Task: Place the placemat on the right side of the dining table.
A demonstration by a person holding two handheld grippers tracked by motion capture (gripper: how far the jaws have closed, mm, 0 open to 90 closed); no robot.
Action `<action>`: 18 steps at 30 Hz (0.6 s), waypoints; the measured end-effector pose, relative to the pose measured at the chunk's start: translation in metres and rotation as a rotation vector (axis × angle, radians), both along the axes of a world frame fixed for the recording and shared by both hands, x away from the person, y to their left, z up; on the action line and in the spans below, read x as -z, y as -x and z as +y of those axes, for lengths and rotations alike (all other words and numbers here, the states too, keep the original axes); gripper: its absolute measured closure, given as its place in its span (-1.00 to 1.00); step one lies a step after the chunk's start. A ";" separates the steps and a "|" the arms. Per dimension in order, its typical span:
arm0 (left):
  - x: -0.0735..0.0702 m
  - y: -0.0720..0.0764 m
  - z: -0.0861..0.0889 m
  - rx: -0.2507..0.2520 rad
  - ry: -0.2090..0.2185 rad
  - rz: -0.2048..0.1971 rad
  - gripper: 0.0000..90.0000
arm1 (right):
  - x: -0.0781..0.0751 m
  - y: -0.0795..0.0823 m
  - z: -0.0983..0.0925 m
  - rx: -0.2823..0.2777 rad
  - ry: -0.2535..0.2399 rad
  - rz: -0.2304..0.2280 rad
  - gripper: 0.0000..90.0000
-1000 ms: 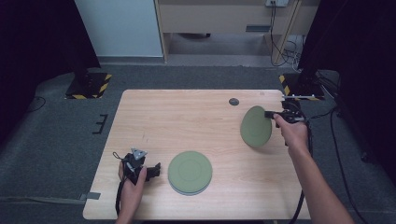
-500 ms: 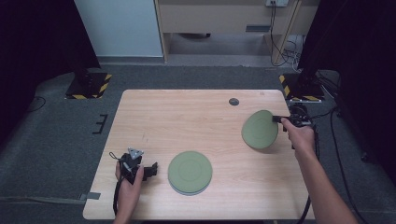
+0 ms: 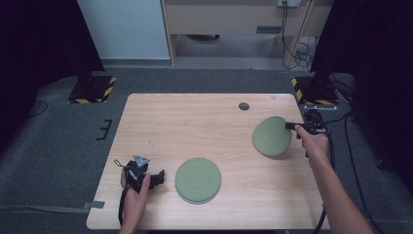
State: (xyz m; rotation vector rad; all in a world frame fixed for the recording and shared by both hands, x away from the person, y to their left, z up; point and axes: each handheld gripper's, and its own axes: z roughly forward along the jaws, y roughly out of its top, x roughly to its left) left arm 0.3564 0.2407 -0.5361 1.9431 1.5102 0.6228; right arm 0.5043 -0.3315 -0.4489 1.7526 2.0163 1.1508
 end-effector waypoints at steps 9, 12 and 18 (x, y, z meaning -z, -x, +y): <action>0.000 0.000 0.000 -0.001 -0.001 0.000 -0.98 | 0.016 -0.004 -0.009 0.024 0.000 0.017 0.90; 0.000 0.000 0.000 -0.002 -0.001 0.000 -0.98 | 0.022 -0.005 -0.012 0.033 0.005 0.029 0.89; 0.000 0.000 0.000 -0.002 -0.001 0.000 -0.98 | 0.032 -0.007 -0.016 0.042 0.007 0.041 0.89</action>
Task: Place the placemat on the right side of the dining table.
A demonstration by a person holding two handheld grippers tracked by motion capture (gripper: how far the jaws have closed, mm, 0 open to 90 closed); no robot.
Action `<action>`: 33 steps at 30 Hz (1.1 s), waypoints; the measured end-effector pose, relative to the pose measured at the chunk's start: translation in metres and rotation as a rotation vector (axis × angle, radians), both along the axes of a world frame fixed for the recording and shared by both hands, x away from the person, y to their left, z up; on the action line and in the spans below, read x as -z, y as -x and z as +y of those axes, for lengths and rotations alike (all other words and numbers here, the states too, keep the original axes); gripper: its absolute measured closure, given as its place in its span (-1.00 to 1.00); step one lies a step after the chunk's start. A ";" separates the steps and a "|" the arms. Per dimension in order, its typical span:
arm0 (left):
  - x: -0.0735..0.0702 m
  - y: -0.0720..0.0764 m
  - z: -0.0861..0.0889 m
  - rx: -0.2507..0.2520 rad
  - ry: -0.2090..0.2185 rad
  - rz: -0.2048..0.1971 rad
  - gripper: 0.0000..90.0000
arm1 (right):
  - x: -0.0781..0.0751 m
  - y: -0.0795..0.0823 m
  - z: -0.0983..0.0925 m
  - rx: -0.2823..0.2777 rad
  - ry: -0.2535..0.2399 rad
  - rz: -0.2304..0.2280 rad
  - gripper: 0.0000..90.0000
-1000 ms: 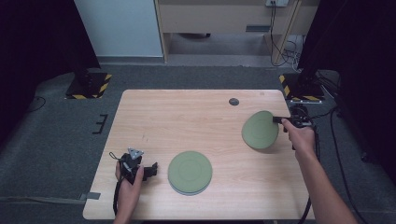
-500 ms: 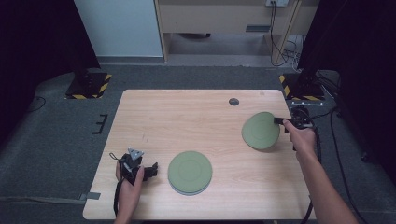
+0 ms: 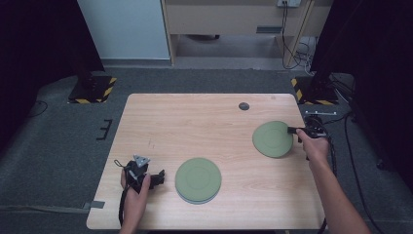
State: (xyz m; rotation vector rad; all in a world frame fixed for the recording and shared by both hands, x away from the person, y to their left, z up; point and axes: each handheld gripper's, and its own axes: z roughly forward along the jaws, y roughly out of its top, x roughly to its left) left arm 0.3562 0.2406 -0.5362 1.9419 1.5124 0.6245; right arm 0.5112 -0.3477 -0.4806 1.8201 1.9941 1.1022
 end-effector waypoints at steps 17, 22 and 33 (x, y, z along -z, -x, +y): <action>0.000 0.000 0.000 -0.001 0.000 0.000 -0.98 | 0.013 -0.005 -0.005 0.019 0.006 0.007 0.88; 0.000 0.000 0.000 -0.002 0.000 0.000 -0.98 | 0.016 -0.004 -0.006 0.019 0.009 0.011 0.87; 0.000 0.000 0.000 -0.002 0.000 0.000 -0.98 | 0.023 0.000 -0.012 0.012 0.020 0.025 0.83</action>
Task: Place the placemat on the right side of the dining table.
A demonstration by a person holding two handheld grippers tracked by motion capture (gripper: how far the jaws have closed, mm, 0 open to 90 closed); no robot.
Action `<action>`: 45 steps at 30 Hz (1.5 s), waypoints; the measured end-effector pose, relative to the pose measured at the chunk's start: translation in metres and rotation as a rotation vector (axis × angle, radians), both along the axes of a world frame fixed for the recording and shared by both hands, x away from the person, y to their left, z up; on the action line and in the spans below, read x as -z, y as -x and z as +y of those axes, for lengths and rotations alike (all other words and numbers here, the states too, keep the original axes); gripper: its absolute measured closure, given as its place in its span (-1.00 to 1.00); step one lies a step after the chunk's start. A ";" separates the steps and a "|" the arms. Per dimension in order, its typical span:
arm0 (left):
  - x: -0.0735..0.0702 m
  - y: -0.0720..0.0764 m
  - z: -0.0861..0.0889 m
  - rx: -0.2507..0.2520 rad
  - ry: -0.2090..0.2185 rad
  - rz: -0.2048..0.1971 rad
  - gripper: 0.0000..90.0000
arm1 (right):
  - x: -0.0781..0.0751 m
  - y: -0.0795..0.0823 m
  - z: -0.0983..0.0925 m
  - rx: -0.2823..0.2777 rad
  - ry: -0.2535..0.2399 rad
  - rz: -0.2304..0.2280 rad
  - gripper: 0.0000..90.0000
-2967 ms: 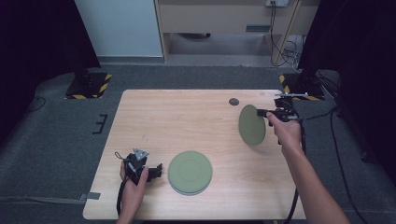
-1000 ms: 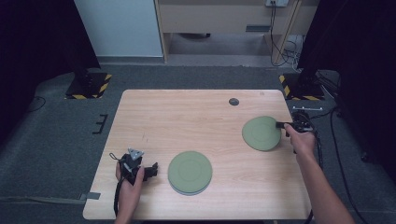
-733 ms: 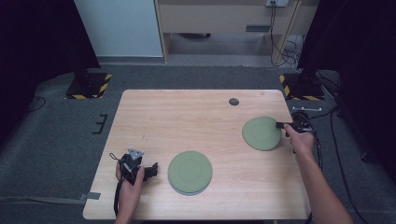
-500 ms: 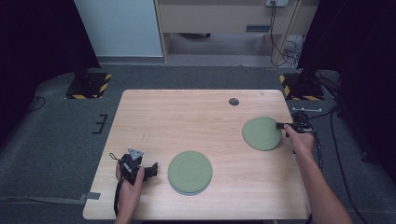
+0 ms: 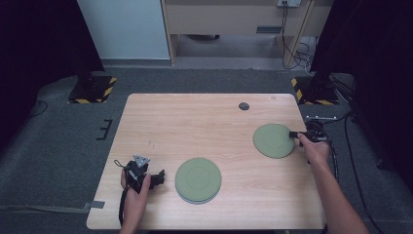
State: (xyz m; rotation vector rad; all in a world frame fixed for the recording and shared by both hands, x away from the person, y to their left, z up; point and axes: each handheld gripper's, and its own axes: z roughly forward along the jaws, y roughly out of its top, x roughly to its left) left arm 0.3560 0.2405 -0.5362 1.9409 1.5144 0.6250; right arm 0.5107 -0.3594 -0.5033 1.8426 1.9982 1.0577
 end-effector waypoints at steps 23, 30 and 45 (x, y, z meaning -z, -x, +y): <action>0.000 0.000 0.000 0.000 0.000 0.000 -0.98 | 0.009 -0.002 0.005 0.006 0.082 0.017 0.43; 0.000 0.000 0.000 0.000 0.001 0.000 -0.98 | 0.007 -0.001 0.006 0.021 0.094 0.006 0.21; 0.000 0.000 0.000 0.002 0.001 0.001 -0.99 | -0.001 -0.002 0.008 0.027 -0.012 0.007 -0.57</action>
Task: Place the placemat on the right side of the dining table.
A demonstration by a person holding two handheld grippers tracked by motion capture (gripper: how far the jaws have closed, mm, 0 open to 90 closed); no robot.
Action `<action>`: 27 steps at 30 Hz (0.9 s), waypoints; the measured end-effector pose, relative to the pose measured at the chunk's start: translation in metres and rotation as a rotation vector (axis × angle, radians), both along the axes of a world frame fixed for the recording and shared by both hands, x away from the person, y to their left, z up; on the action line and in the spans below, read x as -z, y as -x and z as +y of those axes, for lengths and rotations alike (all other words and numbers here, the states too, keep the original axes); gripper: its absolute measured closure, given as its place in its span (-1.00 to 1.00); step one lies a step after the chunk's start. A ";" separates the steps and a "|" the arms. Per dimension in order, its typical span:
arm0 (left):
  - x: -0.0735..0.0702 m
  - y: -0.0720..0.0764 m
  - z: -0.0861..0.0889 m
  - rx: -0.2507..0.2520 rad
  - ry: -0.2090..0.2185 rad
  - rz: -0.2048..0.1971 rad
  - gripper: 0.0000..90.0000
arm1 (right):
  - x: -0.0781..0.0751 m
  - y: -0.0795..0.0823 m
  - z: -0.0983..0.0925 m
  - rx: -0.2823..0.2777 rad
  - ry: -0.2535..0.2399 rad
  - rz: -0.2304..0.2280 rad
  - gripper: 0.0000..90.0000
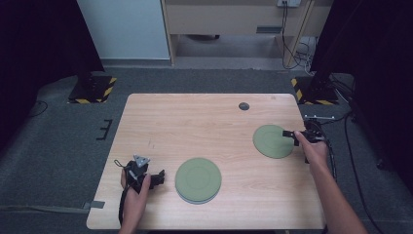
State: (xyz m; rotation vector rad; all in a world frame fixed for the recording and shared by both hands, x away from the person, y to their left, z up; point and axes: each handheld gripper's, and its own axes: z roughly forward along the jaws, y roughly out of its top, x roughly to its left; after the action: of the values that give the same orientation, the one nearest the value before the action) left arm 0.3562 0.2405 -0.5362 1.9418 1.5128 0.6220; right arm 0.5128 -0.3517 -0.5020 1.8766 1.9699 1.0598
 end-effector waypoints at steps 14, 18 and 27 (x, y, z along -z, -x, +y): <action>0.000 0.000 0.000 0.002 0.001 0.001 -0.99 | -0.022 0.000 0.017 -0.038 0.045 -0.043 -0.81; 0.000 0.000 0.000 0.008 -0.002 0.002 -1.00 | -0.031 0.005 0.024 -0.046 0.066 -0.080 -0.78; 0.000 0.000 0.000 0.008 -0.002 0.002 -1.00 | -0.041 0.015 0.037 -0.061 0.079 -0.156 -0.81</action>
State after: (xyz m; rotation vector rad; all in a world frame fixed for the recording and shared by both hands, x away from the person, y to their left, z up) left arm 0.3563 0.2402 -0.5363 1.9495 1.5057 0.6183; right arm 0.4975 -0.3150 -0.4613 1.6512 1.9607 1.0927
